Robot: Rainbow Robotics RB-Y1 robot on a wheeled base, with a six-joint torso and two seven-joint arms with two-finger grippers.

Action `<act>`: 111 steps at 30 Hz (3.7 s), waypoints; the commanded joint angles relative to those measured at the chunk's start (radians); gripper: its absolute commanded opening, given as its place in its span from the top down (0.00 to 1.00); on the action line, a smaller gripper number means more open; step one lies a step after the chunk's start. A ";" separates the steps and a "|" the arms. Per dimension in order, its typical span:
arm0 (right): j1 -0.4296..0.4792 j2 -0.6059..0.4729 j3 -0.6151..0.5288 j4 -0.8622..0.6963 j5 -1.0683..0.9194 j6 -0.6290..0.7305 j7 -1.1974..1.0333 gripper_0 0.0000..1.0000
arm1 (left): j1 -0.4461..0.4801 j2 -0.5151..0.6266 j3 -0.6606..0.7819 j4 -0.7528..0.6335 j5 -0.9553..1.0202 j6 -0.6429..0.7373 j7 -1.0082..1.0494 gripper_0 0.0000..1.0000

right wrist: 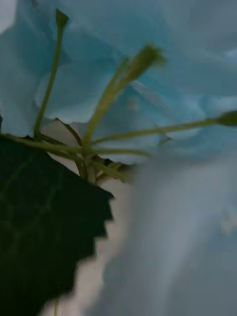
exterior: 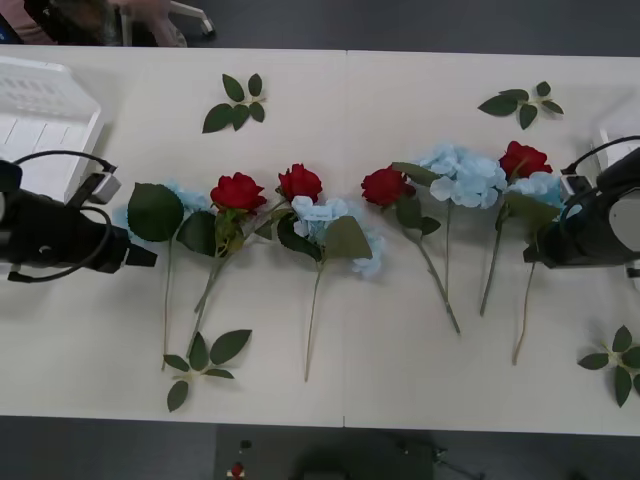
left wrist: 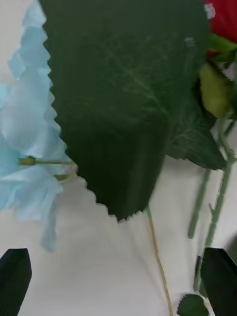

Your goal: Put the red flowers into the right box and the blue flowers into the left box

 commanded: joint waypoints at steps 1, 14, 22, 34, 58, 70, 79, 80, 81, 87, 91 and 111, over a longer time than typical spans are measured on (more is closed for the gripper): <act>-0.026 0.062 -0.038 0.062 0.028 -0.023 -0.063 0.10 | -0.109 -0.063 -0.013 0.069 -0.120 0.064 0.093 0.00; -0.042 0.143 -0.036 0.203 0.056 -0.086 -0.044 1.00 | -0.337 -0.222 -0.274 0.308 -0.187 0.056 0.159 0.00; -0.065 0.129 -0.036 0.206 0.030 -0.095 -0.023 1.00 | -0.339 -0.325 -0.274 0.417 -0.213 0.015 0.157 0.99; -0.050 -0.156 -0.082 -0.082 -0.364 -0.118 0.362 1.00 | -0.340 -0.271 -0.202 0.377 -0.244 -0.014 0.145 1.00; 0.043 0.404 -0.547 -0.253 -0.973 -0.193 1.126 1.00 | -0.236 0.078 0.122 0.367 -0.922 0.079 -0.157 1.00; -0.062 0.511 -0.503 -0.159 -0.970 -0.215 1.102 1.00 | -0.234 0.034 0.113 0.583 -0.897 -0.177 -0.152 0.02; -0.098 0.513 -0.401 -0.162 -0.984 -0.328 1.109 1.00 | -0.184 0.265 0.077 0.116 -0.155 -0.060 -0.208 0.00; -0.101 0.521 -0.391 -0.162 -0.984 -0.348 1.111 1.00 | -0.165 0.267 0.099 0.087 -0.100 -0.060 -0.211 0.00; -0.102 0.536 -0.380 -0.162 -0.979 -0.374 1.111 1.00 | -0.136 0.259 0.136 0.034 -0.046 -0.060 -0.231 0.00; -0.102 0.600 -0.375 -0.159 -0.891 -0.414 1.108 1.00 | -0.013 0.043 0.242 -0.184 0.058 -0.071 -0.251 0.00; -0.104 0.631 -0.377 -0.159 -0.868 -0.422 1.108 1.00 | -0.006 -0.112 0.223 -0.206 0.178 -0.076 -0.260 0.00; -0.104 0.703 -0.377 -0.134 -0.777 -0.462 1.114 1.00 | -0.106 -0.256 0.033 -0.416 0.180 -0.227 -0.439 0.00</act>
